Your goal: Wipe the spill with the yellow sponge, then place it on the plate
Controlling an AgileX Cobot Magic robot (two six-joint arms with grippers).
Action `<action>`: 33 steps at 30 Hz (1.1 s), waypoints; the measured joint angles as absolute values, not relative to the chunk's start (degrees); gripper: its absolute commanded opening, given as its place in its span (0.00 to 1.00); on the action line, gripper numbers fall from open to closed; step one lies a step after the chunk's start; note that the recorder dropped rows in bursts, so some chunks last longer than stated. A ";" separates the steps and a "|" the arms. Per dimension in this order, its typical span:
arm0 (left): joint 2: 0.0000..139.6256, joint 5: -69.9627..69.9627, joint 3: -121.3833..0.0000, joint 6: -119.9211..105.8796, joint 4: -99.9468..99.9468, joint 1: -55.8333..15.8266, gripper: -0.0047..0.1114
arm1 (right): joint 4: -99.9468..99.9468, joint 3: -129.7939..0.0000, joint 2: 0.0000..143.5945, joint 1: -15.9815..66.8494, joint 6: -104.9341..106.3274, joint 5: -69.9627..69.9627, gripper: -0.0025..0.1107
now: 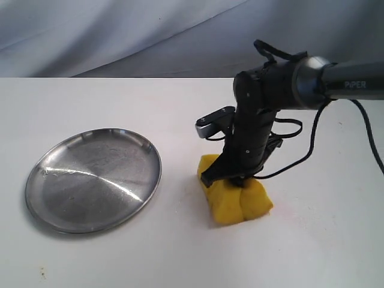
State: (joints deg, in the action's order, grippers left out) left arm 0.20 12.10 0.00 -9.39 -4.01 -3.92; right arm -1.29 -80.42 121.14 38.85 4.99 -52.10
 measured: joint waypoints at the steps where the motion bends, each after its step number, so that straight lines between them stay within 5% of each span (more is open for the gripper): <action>1: 0.20 12.10 0.00 -9.39 -4.01 -3.92 0.04 | -1.67 -78.47 119.93 40.69 4.99 -51.22 0.02; 11: 0.20 12.10 0.00 -9.39 -4.01 -3.92 0.04 | -13.33 -70.05 114.16 50.37 4.99 -47.75 0.02; 19: 0.20 12.10 0.00 -9.39 -4.01 -3.92 0.04 | -7.25 -81.15 120.40 38.79 0.00 -47.73 0.02; 26: 0.20 12.10 0.00 -9.39 -4.01 -3.92 0.04 | -6.80 -100.62 131.96 35.33 -1.87 -59.02 0.02; 33: 0.20 12.10 0.00 -9.39 -4.01 -3.92 0.04 | -1.05 -105.70 134.28 31.69 -6.38 -62.16 0.02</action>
